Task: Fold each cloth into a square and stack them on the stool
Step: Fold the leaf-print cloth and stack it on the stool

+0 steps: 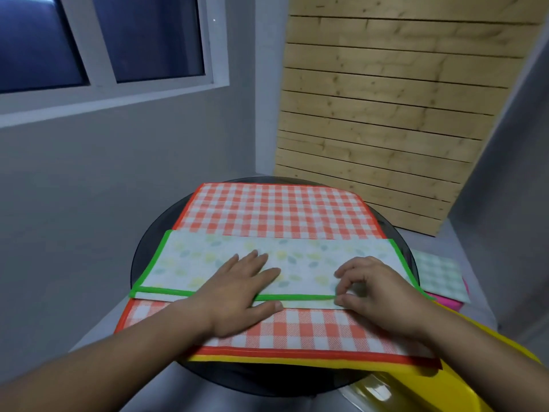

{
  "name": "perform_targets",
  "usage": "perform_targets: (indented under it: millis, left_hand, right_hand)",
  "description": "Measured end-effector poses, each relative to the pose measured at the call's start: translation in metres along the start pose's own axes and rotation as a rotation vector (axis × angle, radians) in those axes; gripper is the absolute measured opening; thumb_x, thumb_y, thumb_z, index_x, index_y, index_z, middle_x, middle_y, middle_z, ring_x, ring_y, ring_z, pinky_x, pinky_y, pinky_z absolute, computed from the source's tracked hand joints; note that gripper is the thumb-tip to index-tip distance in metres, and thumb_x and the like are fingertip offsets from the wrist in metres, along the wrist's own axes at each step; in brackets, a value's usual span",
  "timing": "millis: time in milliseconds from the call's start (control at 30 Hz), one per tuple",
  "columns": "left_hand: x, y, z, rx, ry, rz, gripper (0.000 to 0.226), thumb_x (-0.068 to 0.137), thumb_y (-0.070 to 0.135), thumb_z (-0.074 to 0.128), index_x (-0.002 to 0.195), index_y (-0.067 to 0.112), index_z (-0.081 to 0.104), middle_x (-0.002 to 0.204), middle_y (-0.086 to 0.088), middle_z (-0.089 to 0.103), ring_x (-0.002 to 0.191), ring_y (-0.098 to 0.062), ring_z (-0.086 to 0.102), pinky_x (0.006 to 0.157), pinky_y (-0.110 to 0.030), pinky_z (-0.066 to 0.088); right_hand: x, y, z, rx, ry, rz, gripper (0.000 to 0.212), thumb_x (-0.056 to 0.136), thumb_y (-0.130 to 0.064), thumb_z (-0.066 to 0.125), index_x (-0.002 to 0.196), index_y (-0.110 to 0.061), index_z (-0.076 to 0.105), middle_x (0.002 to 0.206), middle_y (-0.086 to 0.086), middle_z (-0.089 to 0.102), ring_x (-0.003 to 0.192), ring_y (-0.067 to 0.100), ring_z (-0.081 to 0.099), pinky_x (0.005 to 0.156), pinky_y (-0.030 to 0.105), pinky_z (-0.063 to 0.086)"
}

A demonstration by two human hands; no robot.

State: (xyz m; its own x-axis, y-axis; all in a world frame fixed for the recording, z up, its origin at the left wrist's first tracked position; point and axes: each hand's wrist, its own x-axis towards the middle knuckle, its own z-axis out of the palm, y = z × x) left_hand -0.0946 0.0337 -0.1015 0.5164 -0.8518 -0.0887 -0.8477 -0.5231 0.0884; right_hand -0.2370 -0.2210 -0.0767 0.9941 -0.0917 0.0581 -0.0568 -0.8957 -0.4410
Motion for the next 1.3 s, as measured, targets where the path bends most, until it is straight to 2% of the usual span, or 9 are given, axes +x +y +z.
perform_targets:
  millis: [267, 533, 633, 733, 833, 933, 1067, 1200, 1300]
  left_hand:
    - [-0.002, -0.006, 0.009, 0.014, -0.041, -0.035, 0.072, 0.092, 0.077, 0.017, 0.156, 0.047, 0.000, 0.165, 0.007, -0.016, 0.151, -0.018, -0.024, 0.122, -0.052, -0.013]
    - [-0.002, -0.006, 0.011, -0.002, -0.041, -0.034, 0.072, 0.093, 0.076, 0.016, 0.156, 0.047, -0.001, 0.165, 0.008, -0.014, 0.152, -0.017, -0.019, 0.123, -0.048, -0.011]
    - [-0.002, -0.005, 0.011, 0.002, -0.039, -0.043, 0.076, 0.093, 0.075, 0.017, 0.157, 0.040, -0.005, 0.165, 0.008, -0.014, 0.152, -0.016, -0.019, 0.124, -0.046, -0.010]
    - [-0.002, -0.003, 0.013, -0.003, -0.046, -0.070, 0.083, 0.093, 0.075, 0.017, 0.158, 0.031, -0.011, 0.166, 0.006, -0.018, 0.151, -0.013, -0.022, 0.124, -0.045, -0.009]
    - [-0.001, 0.000, 0.016, -0.020, -0.066, -0.121, 0.091, 0.091, 0.077, 0.016, 0.158, 0.024, -0.013, 0.163, 0.000, -0.026, 0.148, -0.013, -0.030, 0.124, -0.044, -0.011]
    - [-0.001, 0.002, 0.013, -0.072, -0.093, -0.163, 0.094, 0.090, 0.078, 0.020, 0.158, 0.023, -0.014, 0.162, -0.002, -0.029, 0.146, -0.015, -0.034, 0.123, -0.041, -0.013]
    - [0.010, -0.002, -0.001, -0.265, -0.109, -0.279, 0.076, 0.098, 0.065, 0.016, 0.159, 0.025, -0.008, 0.164, -0.002, -0.024, 0.151, -0.016, -0.024, 0.121, -0.041, -0.008]
    - [0.030, -0.018, -0.006, -0.118, 0.039, -0.289, 0.064, 0.105, 0.045, 0.016, 0.159, 0.017, -0.001, 0.167, -0.005, -0.013, 0.153, -0.020, -0.014, 0.123, -0.044, -0.002]
    - [0.038, -0.029, 0.001, -0.106, 0.013, -0.256, 0.066, 0.105, 0.048, 0.015, 0.159, 0.014, -0.003, 0.167, -0.004, -0.011, 0.153, -0.017, -0.016, 0.125, -0.039, -0.007]
  right_hand:
    - [-0.005, 0.003, 0.010, -0.012, -0.055, -0.002, 0.008, 0.085, -0.041, 0.071, 0.079, -0.036, 0.070, 0.121, -0.026, 0.052, 0.119, -0.006, 0.041, 0.098, 0.017, 0.036]
    - [-0.002, 0.000, 0.007, -0.081, -0.114, -0.015, 0.011, 0.086, -0.043, 0.066, 0.080, -0.035, 0.068, 0.127, -0.023, 0.049, 0.123, -0.004, 0.037, 0.106, 0.026, 0.035]
    - [0.006, -0.007, 0.007, -0.073, -0.084, -0.031, 0.017, 0.090, -0.050, 0.059, 0.098, -0.037, 0.066, 0.136, -0.018, 0.048, 0.129, -0.001, 0.035, 0.111, 0.026, 0.032]
    - [0.027, -0.021, 0.012, -0.121, -0.070, -0.066, 0.044, 0.097, -0.050, 0.046, 0.139, -0.034, 0.050, 0.155, -0.014, 0.035, 0.144, 0.005, 0.023, 0.119, 0.027, 0.020]
    - [0.059, -0.038, 0.026, -0.164, -0.106, -0.077, 0.059, 0.102, -0.047, 0.035, 0.155, -0.025, 0.024, 0.164, -0.009, 0.011, 0.151, 0.009, 0.001, 0.120, 0.026, 0.003]
    - [0.081, -0.042, 0.047, -0.218, -0.156, -0.079, 0.064, 0.103, -0.047, 0.026, 0.158, -0.021, 0.004, 0.165, -0.004, -0.006, 0.151, 0.012, -0.011, 0.122, 0.029, -0.004]
    - [0.086, -0.035, 0.067, -0.292, -0.226, -0.054, 0.064, 0.103, -0.048, 0.014, 0.157, -0.019, -0.005, 0.164, -0.003, -0.016, 0.149, 0.011, -0.019, 0.122, 0.032, -0.009]
    - [0.087, -0.035, 0.071, -0.325, -0.207, -0.052, 0.068, 0.098, -0.054, 0.003, 0.156, -0.021, -0.007, 0.162, -0.005, -0.018, 0.148, 0.009, -0.021, 0.122, 0.031, -0.009]
    - [0.086, -0.035, 0.071, -0.337, -0.204, -0.051, 0.068, 0.097, -0.054, 0.002, 0.156, -0.022, -0.009, 0.161, -0.006, -0.019, 0.147, 0.007, -0.023, 0.123, 0.032, -0.009]
